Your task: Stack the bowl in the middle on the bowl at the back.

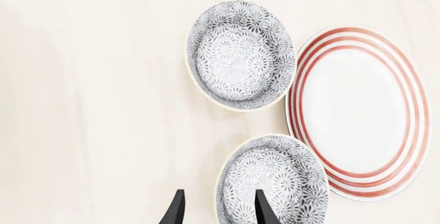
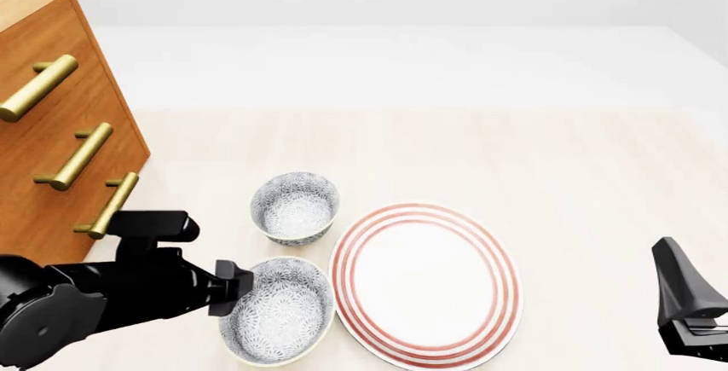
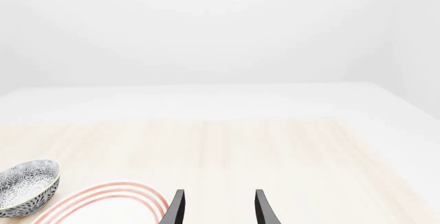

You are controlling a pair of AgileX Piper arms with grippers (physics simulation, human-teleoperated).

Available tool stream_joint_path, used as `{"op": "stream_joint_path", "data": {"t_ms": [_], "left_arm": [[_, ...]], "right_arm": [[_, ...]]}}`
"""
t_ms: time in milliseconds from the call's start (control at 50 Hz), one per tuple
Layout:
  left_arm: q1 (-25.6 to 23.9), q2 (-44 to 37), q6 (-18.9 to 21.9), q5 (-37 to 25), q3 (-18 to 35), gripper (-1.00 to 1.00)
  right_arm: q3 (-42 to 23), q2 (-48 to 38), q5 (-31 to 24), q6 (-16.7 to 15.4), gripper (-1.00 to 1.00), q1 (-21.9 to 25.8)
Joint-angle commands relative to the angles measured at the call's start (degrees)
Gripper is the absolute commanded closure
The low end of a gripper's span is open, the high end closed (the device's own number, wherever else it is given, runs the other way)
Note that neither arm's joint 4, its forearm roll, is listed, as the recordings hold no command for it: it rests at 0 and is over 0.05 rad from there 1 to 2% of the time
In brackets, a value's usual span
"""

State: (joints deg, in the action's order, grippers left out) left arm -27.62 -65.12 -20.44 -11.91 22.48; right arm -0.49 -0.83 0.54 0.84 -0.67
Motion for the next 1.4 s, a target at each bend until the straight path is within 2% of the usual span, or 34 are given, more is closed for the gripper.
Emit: {"op": "stream_joint_path", "data": {"t_ms": [20, 420, 620, 640, 980, 1400], "left_arm": [[0.25, -3.7, 0.41, 3.57, -0.84, -1.0], [-2.98, -10.53, -2.82, 13.01, -4.33, -1.0], [-3.42, -10.85, -3.61, 14.46, -5.59, -1.0], [-3.31, -10.75, -3.48, 14.28, -5.51, 1.0], [-1.83, -4.03, -1.86, 7.44, -4.25, 1.0], [-3.69, 14.09, -3.34, -10.9, 1.48, 1.0]], "right_arm": [[0.01, -0.16, 0.15, 0.06, -1.0, -0.08], [0.1, -0.14, 0.18, 0.16, -1.0, -0.16], [0.07, 0.18, -0.13, 0.13, -1.0, -0.12], [0.07, 0.2, -0.14, 0.12, -1.0, -0.12], [0.03, 0.38, -0.28, 0.04, -1.0, -0.13], [-0.23, 0.66, -0.33, -0.56, -1.0, 0.12]]}}
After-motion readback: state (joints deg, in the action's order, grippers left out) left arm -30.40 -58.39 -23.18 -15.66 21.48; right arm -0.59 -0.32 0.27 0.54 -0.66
